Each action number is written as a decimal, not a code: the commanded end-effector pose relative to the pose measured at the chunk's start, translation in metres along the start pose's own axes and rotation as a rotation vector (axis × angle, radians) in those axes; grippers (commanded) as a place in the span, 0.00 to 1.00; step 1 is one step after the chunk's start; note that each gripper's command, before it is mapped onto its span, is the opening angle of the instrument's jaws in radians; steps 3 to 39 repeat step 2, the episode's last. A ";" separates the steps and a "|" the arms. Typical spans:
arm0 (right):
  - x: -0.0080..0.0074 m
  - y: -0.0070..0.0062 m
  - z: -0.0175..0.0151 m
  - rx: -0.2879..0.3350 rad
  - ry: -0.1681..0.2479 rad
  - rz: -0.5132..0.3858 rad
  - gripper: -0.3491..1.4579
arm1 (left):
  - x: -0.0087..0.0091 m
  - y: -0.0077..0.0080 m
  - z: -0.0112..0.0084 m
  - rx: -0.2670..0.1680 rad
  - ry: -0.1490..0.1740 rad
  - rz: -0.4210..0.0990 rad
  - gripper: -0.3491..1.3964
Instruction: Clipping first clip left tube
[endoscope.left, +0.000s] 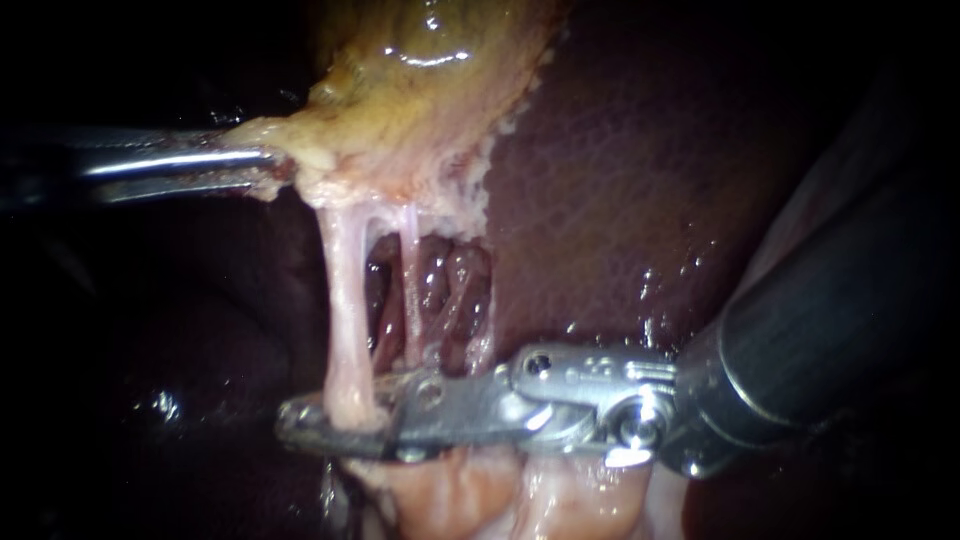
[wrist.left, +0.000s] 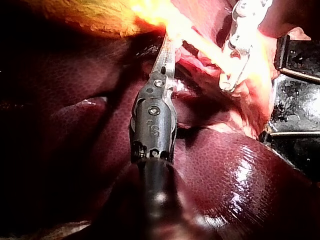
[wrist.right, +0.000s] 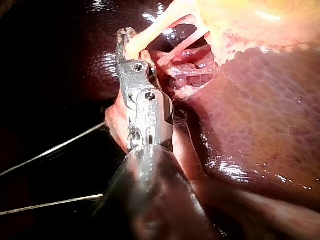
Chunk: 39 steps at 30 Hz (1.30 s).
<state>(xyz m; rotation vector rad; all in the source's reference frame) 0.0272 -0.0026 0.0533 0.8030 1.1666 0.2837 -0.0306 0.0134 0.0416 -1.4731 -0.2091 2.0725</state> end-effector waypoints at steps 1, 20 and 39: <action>-0.0003 0.0001 -0.0001 0.000 0.000 0.001 0.00 | 0.0000 0.0000 0.0001 0.000 0.000 0.000 0.00; -0.0003 0.0002 -0.0001 0.000 0.000 0.001 0.00 | -0.0001 -0.0001 0.0001 0.000 0.000 0.000 0.00; -0.0003 0.0002 -0.0001 0.000 0.000 0.001 0.00 | -0.0001 -0.0001 0.0001 0.000 0.000 0.000 0.00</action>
